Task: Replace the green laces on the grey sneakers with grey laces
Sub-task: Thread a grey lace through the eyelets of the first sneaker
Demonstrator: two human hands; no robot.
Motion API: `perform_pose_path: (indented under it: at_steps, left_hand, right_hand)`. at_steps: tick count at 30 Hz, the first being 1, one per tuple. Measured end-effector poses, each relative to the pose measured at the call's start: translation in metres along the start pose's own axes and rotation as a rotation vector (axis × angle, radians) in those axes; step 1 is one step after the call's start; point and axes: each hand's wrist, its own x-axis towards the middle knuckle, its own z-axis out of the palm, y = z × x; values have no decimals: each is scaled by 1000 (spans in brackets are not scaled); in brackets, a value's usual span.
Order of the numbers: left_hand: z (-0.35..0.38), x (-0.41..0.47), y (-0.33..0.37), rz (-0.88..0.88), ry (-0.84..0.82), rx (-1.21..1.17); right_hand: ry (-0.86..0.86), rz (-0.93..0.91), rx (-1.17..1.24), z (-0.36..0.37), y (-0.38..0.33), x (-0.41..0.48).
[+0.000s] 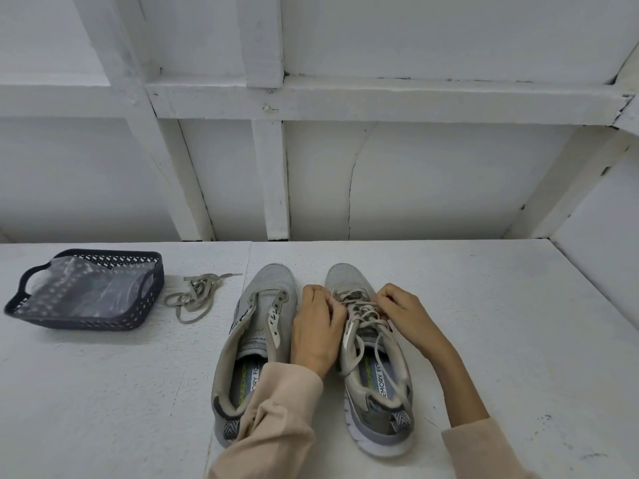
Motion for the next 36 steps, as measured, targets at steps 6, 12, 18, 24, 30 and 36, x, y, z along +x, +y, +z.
perform_pose_path:
  at_steps: [6,12,18,24,30,36]
  left_hand:
    - [-1,3,-1,-1,-1,-71]
    - [2,5,-6,23,35,-75]
    - [2,1,-5,-62,109,-122]
    - [6,2,-9,-113,117,-188]
    - [3,2,-10,-73,113,-223]
    - [-2,-3,-7,80,20,-204]
  right_hand:
    - [43,-53,9,-1,0,1]
    - [16,-117,77,0,3,-1]
    - [97,-33,307,12,14,-2]
    - [138,85,587,17,16,-2]
    - [142,36,496,14,13,-5]
    - [30,-103,205,-2,6,-12]
